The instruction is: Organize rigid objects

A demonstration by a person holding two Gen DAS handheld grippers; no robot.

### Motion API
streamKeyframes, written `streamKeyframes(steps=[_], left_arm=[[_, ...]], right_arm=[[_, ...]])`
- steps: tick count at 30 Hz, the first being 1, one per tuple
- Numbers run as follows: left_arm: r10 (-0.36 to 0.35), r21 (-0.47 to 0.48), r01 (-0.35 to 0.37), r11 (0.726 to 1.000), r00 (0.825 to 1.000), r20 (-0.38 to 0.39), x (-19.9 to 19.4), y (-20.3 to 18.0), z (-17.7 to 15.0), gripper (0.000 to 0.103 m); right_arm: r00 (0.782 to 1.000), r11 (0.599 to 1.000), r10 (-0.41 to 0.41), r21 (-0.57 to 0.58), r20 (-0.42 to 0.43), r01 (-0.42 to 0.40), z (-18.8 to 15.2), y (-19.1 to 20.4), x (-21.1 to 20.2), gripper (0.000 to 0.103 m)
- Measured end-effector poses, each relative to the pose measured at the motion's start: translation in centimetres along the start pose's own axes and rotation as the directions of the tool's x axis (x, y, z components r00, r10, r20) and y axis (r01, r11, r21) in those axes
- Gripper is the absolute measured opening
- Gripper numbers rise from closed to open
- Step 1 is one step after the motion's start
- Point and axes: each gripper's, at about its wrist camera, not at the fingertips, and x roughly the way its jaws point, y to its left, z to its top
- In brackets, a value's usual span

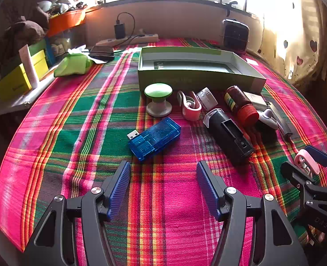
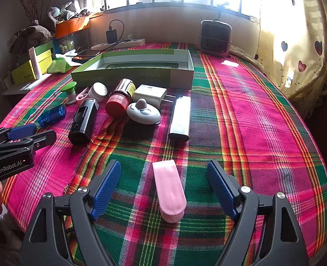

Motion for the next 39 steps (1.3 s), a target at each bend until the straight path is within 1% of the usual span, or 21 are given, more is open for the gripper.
streamKeyframes(steps=[25, 33, 36, 39], left_arm=[[-0.005, 0.005, 0.005, 1.000, 1.000, -0.001, 0.0, -0.1, 0.0, 0.061], [-0.035, 0.034, 0.036, 0.999, 0.999, -0.014, 0.0, 0.2, 0.2, 0.061], [-0.054, 0.063, 0.056, 0.996, 0.998, -0.028, 0.0, 0.5, 0.3, 0.061], [-0.087, 0.060, 0.089, 0.994, 0.996, -0.037, -0.1, 1.0, 0.4, 0.061]], right_arm=[[1.000, 1.000, 0.000, 0.000, 0.000, 0.000, 0.0, 0.0, 0.0, 0.080], [1.000, 1.000, 0.017, -0.006, -0.014, -0.017, 0.1, -0.3, -0.3, 0.080], [1.000, 1.000, 0.028, 0.004, -0.014, -0.027, -0.4, -1.0, -0.8, 0.080], [0.999, 0.999, 0.034, 0.024, -0.007, -0.034, -0.4, -1.5, -0.8, 0.080]])
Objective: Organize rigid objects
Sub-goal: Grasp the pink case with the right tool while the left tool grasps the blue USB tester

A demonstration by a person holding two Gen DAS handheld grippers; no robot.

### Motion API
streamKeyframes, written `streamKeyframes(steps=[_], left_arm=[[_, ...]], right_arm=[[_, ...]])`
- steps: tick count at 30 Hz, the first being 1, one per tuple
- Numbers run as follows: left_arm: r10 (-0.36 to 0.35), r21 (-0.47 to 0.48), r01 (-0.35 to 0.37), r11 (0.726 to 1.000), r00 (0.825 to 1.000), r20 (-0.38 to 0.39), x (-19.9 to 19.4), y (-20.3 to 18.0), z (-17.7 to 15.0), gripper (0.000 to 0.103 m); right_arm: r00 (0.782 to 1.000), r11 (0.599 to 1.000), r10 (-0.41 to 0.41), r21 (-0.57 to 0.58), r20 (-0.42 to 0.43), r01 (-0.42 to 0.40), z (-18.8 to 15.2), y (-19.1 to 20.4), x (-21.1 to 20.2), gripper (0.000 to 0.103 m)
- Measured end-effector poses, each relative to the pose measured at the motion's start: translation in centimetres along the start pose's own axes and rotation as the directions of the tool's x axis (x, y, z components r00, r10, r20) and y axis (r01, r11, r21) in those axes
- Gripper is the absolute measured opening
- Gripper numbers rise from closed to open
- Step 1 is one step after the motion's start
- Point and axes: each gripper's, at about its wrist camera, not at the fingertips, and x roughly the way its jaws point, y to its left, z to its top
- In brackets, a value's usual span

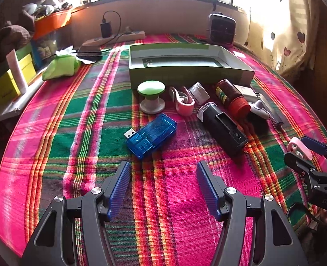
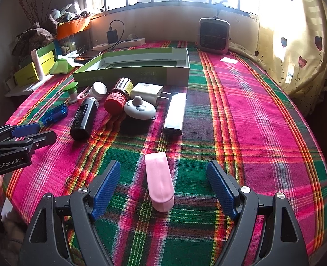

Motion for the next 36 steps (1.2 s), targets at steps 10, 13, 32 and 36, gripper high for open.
streamKeyframes(steps=[10, 13, 32, 36], left_arm=[[-0.010, -0.020, 0.010, 1.000, 1.000, 0.005, 0.3, 2.4, 0.9, 0.061], [-0.025, -0.022, 0.025, 0.999, 1.000, 0.018, 0.2, 2.8, 1.5, 0.061], [-0.099, 0.039, 0.099, 0.994, 0.995, -0.006, 1.8, 1.7, 2.8, 0.061], [-0.146, 0.048, 0.147, 0.988, 0.989, -0.021, 1.4, 0.8, 2.0, 0.061]], right_arm=[[0.999, 0.999, -0.042, -0.012, 0.015, 0.043, 0.0, -0.7, -0.2, 0.055], [0.999, 0.999, -0.036, -0.014, 0.018, 0.036, 0.1, -0.7, -0.2, 0.042], [0.999, 0.999, -0.040, 0.004, 0.026, 0.040, 1.3, -1.1, 0.5, 0.019], [0.999, 0.999, -0.037, 0.004, 0.022, 0.037, 1.5, -1.1, 0.7, 0.019]])
